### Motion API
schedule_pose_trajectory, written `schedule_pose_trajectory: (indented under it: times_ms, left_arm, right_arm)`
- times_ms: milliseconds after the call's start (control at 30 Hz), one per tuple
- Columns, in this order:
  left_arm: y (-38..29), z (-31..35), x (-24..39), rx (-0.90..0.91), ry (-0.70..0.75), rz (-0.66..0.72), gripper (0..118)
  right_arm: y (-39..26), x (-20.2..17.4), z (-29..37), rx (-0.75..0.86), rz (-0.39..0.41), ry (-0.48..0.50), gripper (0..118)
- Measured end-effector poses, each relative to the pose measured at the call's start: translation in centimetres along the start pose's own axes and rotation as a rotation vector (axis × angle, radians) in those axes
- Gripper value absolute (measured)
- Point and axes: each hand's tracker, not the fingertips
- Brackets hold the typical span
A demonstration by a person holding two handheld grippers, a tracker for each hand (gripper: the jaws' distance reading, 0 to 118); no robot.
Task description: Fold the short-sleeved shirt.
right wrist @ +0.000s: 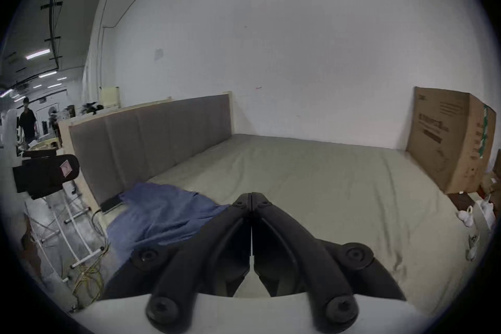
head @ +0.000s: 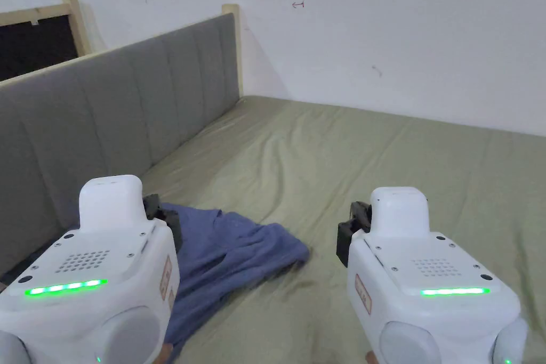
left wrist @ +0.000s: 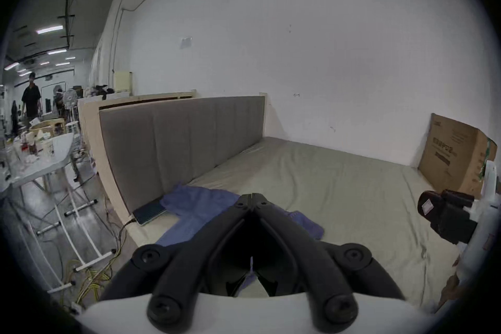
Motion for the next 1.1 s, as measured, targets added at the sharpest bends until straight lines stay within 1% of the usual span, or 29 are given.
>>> schedule_pose_trajectory:
  times_ms: [133, 200, 233, 267, 300, 333, 367, 400, 433, 467, 500, 533, 633, 800, 833, 867, 900, 933, 967, 1000, 1033, 1067, 1100]
  left_arm:
    - [-0.9, -2.7, 0.0, -0.057, -0.032, -0.017, 0]
    - [-2.0, -5.8, -0.1, -0.111, -0.065, 0.020, 0]
    - [-2.5, -7.7, -0.1, -0.166, -0.077, 0.032, 0]
    - [-3.4, -10.2, -0.1, -0.285, -0.098, 0.023, 0]
    - [-4.5, -12.5, 0.0, -0.347, -0.096, 0.024, 0]
    - [-5.7, -14.2, 0.0, -0.384, -0.088, 0.028, 6]
    - [-6.9, -15.9, 0.3, -0.456, -0.068, -0.006, 25]
    - [-7.9, -17.2, 0.4, -0.507, -0.067, -0.017, 72]
    - [-8.6, -18.3, 0.3, -0.533, -0.064, -0.001, 101]
    - [-9.4, -19.2, 0.4, -0.576, -0.076, -0.006, 114]
    - [-10.0, -19.8, 0.4, -0.584, -0.088, 0.004, 117]
    - [-10.4, -20.6, 0.5, -0.570, -0.078, 0.006, 115]
    - [-10.7, -22.3, 0.9, -0.582, -0.064, -0.011, 115]
    - [-13.1, -26.9, 1.7, -0.740, -0.063, -0.088, 115]
    - [-14.0, -27.7, 1.8, -0.797, -0.050, -0.108, 113]
    - [-14.9, -28.5, 1.9, -0.863, -0.060, -0.115, 108]
    - [-15.9, -28.6, 1.6, -0.869, -0.086, -0.089, 108]
    - [-15.3, -28.2, 1.3, -0.813, -0.080, -0.091, 108]
    - [-14.6, -28.2, 1.2, -0.826, -0.090, -0.093, 105]
    - [-14.1, -27.8, 0.9, -0.802, -0.108, -0.079, 89]
    - [-13.8, -27.1, 0.6, -0.772, -0.117, -0.074, 68]
    - [-13.5, -26.9, 0.5, -0.748, -0.094, -0.094, 41]
    - [-13.5, -26.9, 0.5, -0.738, -0.043, -0.123, 6]
  right_arm:
    - [-0.9, 0.2, -0.6, -0.035, 0.001, 0.005, 1]
    - [-1.4, 0.6, -1.1, -0.063, -0.002, 0.002, 1]
    - [-1.7, 0.8, -1.4, -0.076, -0.006, -0.002, 1]
    - [-2.1, 1.1, -1.6, -0.092, -0.012, -0.011, 1]
    - [-2.4, 1.4, -1.9, -0.104, -0.017, -0.015, 1]
    - [-2.7, 1.6, -2.1, -0.115, -0.021, -0.017, 1]
    - [-3.0, 1.8, -2.4, -0.128, -0.023, -0.022, 1]
    - [-3.3, 2.0, -2.6, -0.142, -0.021, -0.029, 1]
    - [-3.5, 2.2, -2.8, -0.153, -0.017, -0.036, 1]
    - [-3.8, 2.4, -3.2, -0.167, -0.016, -0.042, 1]
    - [-4.0, 2.6, -3.5, -0.178, -0.018, -0.047, 1]
    - [-4.3, 2.9, -3.9, -0.193, -0.029, -0.056, 1]
    - [-4.9, 3.5, -4.7, -0.231, -0.063, -0.057, 1]
    - [-6.0, 4.1, -5.6, -0.277, -0.070, -0.071, 1]
    - [-6.3, 4.2, -5.7, -0.287, -0.068, -0.072, 1]
    - [-6.5, 4.4, -5.9, -0.295, -0.067, -0.075, 1]
    - [-6.7, 4.5, -6.1, -0.304, -0.069, -0.078, 1]
    - [-6.8, 4.7, -6.2, -0.312, -0.075, -0.080, 1]
    - [-7.0, 4.9, -6.2, -0.319, -0.084, -0.079, 1]
    - [-7.1, 5.1, -6.3, -0.324, -0.099, -0.080, 1]
    - [-7.2, 5.2, -6.4, -0.327, -0.114, -0.082, 1]
    - [-7.4, 5.4, -6.5, -0.333, -0.129, -0.083, 1]
    - [-7.5, 5.5, -6.6, -0.339, -0.143, -0.082, 1]
